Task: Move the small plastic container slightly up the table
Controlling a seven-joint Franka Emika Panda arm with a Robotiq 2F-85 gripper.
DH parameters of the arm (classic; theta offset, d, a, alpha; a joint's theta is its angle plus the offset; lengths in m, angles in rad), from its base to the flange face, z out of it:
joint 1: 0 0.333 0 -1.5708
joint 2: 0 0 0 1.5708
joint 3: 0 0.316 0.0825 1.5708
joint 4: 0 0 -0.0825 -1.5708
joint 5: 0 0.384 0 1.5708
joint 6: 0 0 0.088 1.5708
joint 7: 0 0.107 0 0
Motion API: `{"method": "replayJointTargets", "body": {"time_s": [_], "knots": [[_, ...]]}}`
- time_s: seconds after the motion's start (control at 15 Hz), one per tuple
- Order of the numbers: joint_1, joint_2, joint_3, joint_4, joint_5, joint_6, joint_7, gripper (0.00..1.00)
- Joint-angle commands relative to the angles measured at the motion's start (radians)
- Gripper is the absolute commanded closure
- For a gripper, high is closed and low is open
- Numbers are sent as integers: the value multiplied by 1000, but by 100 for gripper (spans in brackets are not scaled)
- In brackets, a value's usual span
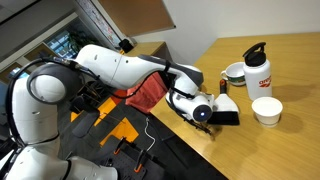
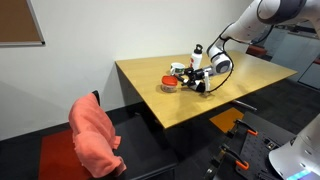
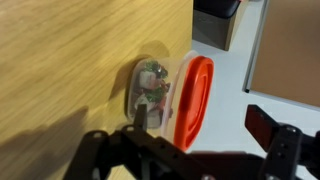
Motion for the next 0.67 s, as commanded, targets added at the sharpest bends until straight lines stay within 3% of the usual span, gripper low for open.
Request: {"method": "replayJointTargets", "body": {"time_s": [0.0, 0.27, 0.6], "knots": [[15, 9, -19, 9, 8, -18, 2, 0], [15, 12, -18, 14, 8, -23, 2, 0], [15, 29, 4, 9, 99, -20, -42, 0]]}}
